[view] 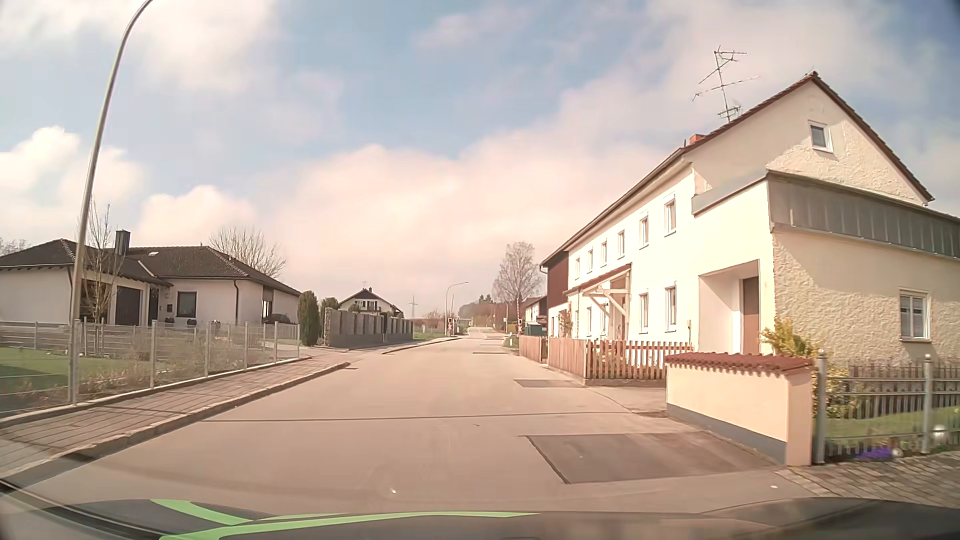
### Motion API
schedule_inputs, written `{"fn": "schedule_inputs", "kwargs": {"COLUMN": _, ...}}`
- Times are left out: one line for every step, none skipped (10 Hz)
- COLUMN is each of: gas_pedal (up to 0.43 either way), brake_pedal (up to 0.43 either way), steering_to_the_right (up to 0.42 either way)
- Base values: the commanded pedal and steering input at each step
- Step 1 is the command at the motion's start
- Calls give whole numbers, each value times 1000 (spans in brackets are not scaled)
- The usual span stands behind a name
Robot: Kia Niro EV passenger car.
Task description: Follow the waypoints while adhering to traffic rules and regulations
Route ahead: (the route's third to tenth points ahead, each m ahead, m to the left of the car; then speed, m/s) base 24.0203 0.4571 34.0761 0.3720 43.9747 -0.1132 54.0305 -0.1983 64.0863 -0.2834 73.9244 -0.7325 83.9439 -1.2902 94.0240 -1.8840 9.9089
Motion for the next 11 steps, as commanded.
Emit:
{"fn": "schedule_inputs", "kwargs": {"gas_pedal": 268, "brake_pedal": 0, "steering_to_the_right": -13}}
{"fn": "schedule_inputs", "kwargs": {"gas_pedal": 268, "brake_pedal": 0, "steering_to_the_right": -11}}
{"fn": "schedule_inputs", "kwargs": {"gas_pedal": 268, "brake_pedal": 0, "steering_to_the_right": -10}}
{"fn": "schedule_inputs", "kwargs": {"gas_pedal": 260, "brake_pedal": 0, "steering_to_the_right": -9}}
{"fn": "schedule_inputs", "kwargs": {"gas_pedal": 260, "brake_pedal": 0, "steering_to_the_right": -8}}
{"fn": "schedule_inputs", "kwargs": {"gas_pedal": 248, "brake_pedal": 0, "steering_to_the_right": -7}}
{"fn": "schedule_inputs", "kwargs": {"gas_pedal": 240, "brake_pedal": 0, "steering_to_the_right": -6}}
{"fn": "schedule_inputs", "kwargs": {"gas_pedal": 228, "brake_pedal": 0, "steering_to_the_right": -6}}
{"fn": "schedule_inputs", "kwargs": {"gas_pedal": 220, "brake_pedal": 0, "steering_to_the_right": -5}}
{"fn": "schedule_inputs", "kwargs": {"gas_pedal": 220, "brake_pedal": 0, "steering_to_the_right": -5}}
{"fn": "schedule_inputs", "kwargs": {"gas_pedal": 220, "brake_pedal": 0, "steering_to_the_right": -5}}
